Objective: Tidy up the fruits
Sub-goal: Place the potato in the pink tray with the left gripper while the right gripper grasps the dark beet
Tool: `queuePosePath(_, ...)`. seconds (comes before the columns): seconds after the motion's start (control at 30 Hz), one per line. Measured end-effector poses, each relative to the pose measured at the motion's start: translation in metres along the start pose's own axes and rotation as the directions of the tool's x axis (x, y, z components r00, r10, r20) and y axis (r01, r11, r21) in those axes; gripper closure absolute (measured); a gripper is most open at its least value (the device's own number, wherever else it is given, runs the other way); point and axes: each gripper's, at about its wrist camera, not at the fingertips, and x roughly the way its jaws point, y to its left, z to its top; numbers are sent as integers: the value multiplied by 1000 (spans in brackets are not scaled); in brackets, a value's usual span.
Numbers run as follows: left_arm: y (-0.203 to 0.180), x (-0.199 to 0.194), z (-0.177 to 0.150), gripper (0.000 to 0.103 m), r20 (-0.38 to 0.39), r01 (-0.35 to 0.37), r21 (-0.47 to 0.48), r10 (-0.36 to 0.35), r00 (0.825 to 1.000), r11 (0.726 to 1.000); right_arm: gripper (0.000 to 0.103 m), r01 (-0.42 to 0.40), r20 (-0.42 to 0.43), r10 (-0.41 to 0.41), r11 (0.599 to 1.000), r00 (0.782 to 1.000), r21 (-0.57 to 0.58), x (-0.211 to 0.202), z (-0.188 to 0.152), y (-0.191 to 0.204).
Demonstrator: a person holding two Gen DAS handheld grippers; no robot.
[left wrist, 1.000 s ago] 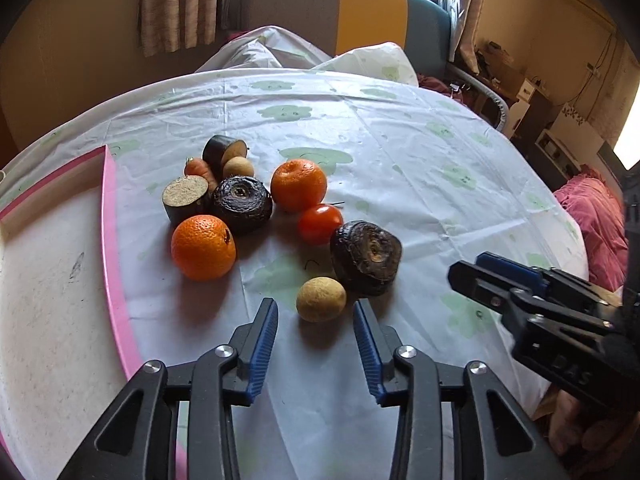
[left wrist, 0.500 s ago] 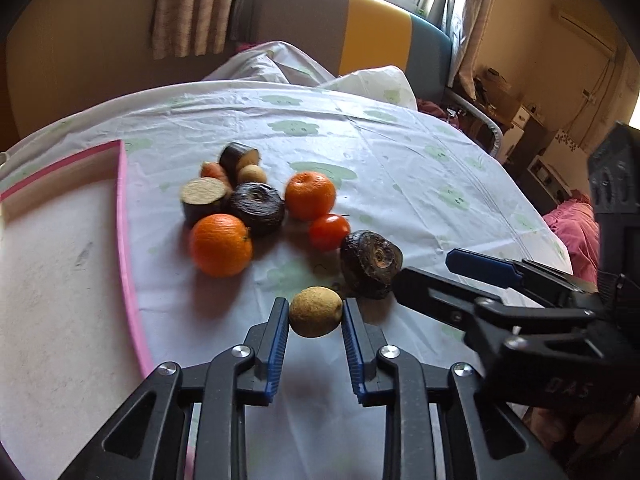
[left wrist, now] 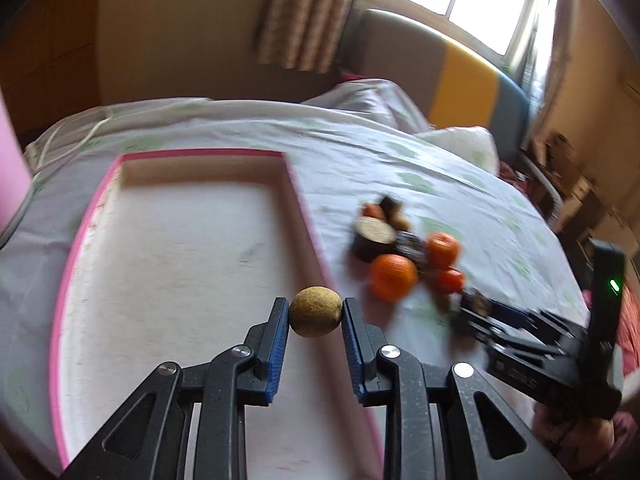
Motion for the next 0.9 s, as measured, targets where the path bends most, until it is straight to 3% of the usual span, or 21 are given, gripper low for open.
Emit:
queuePosePath(0.17, 35, 10, 13, 76, -9, -136, -53, 136, 991, 989, 51, 21, 4, -21, 1000, 1000, -11, 1, -1, 1)
queuePosePath(0.27, 49, 13, 16, 76, -13, -165, -79, 165, 986, 983, 51, 3, -8, -3, 1000, 1000, 10, 5, -1, -2)
queuePosePath(0.6, 56, 9, 12, 67, -14, -189, -98, 189, 982, 977, 51, 31, -6, -31, 1000, 1000, 4, 8, -1, 4)
queuePosePath(0.9, 46, -16, -1, 67, 23, -213, -57, 214, 976, 975, 52, 31, 7, -31, 999, 999, 22, 1, -9, 4)
